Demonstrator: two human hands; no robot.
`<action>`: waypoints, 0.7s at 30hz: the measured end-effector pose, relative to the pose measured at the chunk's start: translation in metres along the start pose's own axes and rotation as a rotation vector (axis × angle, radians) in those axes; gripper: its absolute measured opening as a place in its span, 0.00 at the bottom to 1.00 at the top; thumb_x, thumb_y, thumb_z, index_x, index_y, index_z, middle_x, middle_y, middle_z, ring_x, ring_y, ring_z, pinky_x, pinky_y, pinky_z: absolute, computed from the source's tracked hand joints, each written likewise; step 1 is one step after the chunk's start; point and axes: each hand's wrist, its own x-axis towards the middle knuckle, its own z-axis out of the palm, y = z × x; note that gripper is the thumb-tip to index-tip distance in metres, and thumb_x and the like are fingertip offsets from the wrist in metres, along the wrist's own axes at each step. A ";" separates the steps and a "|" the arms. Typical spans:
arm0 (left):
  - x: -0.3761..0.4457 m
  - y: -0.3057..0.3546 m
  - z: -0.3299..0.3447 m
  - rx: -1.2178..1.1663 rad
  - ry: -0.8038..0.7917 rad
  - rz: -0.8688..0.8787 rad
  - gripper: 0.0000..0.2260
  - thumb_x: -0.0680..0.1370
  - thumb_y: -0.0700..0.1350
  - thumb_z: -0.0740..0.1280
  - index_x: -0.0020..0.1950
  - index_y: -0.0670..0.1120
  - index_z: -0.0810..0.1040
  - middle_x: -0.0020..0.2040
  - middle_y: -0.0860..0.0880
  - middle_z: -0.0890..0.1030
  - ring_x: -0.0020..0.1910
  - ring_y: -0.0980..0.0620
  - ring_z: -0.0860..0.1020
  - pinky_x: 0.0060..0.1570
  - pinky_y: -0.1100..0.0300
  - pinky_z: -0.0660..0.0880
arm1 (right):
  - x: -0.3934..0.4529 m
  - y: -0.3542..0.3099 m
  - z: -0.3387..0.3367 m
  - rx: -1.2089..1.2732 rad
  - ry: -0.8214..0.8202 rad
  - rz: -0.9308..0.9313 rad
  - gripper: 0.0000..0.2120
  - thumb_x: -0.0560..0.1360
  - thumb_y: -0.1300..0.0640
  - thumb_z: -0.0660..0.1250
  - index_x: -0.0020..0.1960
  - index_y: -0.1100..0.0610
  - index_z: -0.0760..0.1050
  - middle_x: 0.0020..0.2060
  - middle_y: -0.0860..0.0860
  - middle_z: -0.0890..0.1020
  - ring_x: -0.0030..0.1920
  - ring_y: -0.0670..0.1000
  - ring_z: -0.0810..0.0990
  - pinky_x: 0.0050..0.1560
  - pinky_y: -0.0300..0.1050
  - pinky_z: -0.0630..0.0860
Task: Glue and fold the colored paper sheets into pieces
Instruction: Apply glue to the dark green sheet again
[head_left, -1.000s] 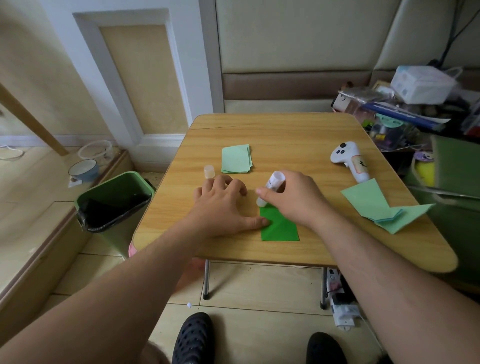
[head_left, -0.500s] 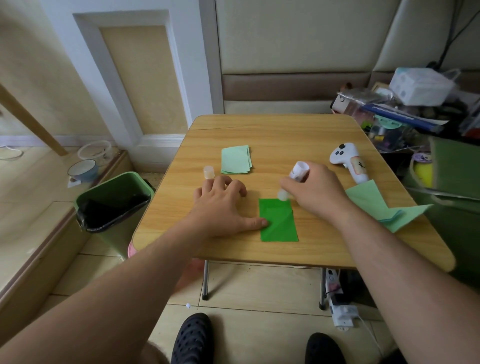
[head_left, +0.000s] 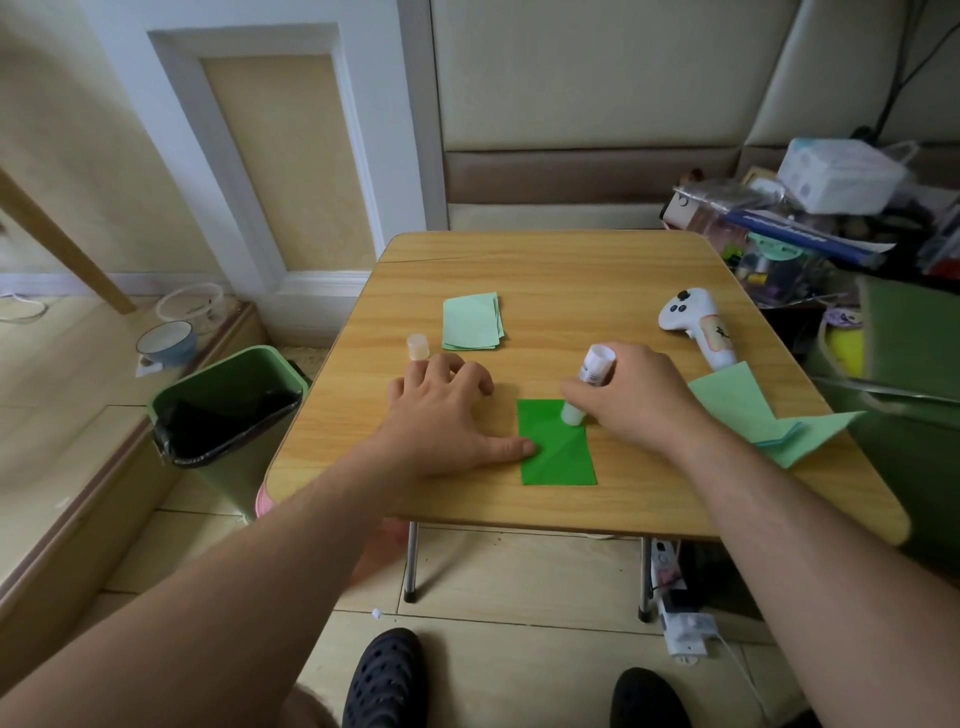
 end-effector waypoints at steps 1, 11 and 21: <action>0.000 0.000 0.000 -0.002 -0.004 -0.001 0.38 0.61 0.83 0.63 0.63 0.63 0.67 0.71 0.53 0.64 0.72 0.45 0.61 0.71 0.46 0.57 | 0.001 0.002 -0.002 -0.027 0.006 0.000 0.09 0.73 0.51 0.73 0.39 0.54 0.76 0.32 0.49 0.81 0.34 0.49 0.76 0.34 0.45 0.69; 0.000 0.001 0.000 -0.004 0.010 -0.002 0.37 0.62 0.82 0.64 0.63 0.63 0.68 0.71 0.53 0.64 0.73 0.45 0.61 0.70 0.46 0.57 | -0.003 -0.013 0.010 0.118 0.046 -0.063 0.10 0.75 0.47 0.73 0.42 0.53 0.79 0.35 0.47 0.82 0.35 0.47 0.77 0.34 0.43 0.70; -0.001 0.000 -0.004 -0.007 -0.018 0.005 0.37 0.62 0.82 0.65 0.64 0.63 0.67 0.72 0.53 0.63 0.74 0.45 0.60 0.71 0.45 0.57 | -0.004 -0.004 0.006 0.026 -0.031 -0.039 0.12 0.74 0.50 0.73 0.37 0.52 0.75 0.28 0.42 0.79 0.30 0.41 0.74 0.28 0.35 0.65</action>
